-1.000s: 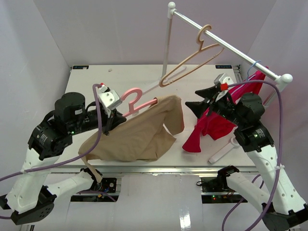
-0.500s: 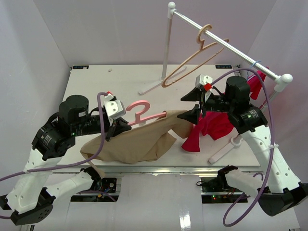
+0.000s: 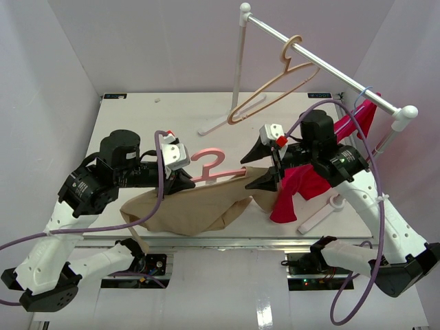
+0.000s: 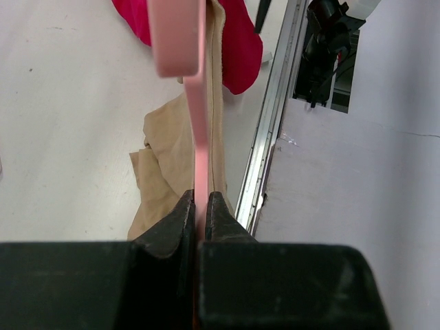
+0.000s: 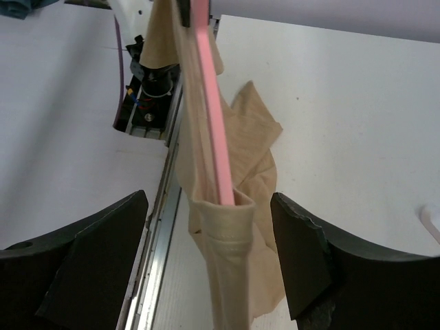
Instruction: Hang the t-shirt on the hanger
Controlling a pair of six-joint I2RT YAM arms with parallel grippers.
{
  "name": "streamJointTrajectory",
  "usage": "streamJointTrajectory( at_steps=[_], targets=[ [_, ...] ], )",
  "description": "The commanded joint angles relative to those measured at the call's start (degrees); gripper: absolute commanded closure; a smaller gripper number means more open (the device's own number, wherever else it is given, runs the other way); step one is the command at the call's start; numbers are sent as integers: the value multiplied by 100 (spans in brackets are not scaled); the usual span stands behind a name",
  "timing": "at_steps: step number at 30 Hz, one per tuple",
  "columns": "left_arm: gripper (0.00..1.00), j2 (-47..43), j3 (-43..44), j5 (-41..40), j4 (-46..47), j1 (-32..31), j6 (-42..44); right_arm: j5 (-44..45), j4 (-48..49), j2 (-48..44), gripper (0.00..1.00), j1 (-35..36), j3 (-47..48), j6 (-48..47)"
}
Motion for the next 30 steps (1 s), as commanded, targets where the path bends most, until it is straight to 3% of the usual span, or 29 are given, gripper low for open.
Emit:
streamJointTrajectory(
  at_steps=[1,6,11,13,18,19,23,30],
  targets=[
    [100,-89,241,96,189,-36,98,-11,-236,34,24,270,-35,-209],
    [100,-153,229,117,377,-36,184,414,-297,157,36,523,-135,79],
    [100,-9,291,243,322,-36,257,794,-190,124,81,601,-205,508],
    [100,16,285,240,361,-36,249,954,16,75,92,623,-285,663],
    [99,75,295,-343,667,-36,-20,1594,550,-229,92,698,-501,1401],
    [93,75,293,-538,777,-36,-112,1689,630,-278,92,708,-527,1528],
    [43,208,299,-1591,1288,-36,-476,2288,746,-364,92,827,-656,2024],
    [39,369,156,-2625,1971,-36,-985,3464,602,-688,92,1150,-986,2824]
  ],
)
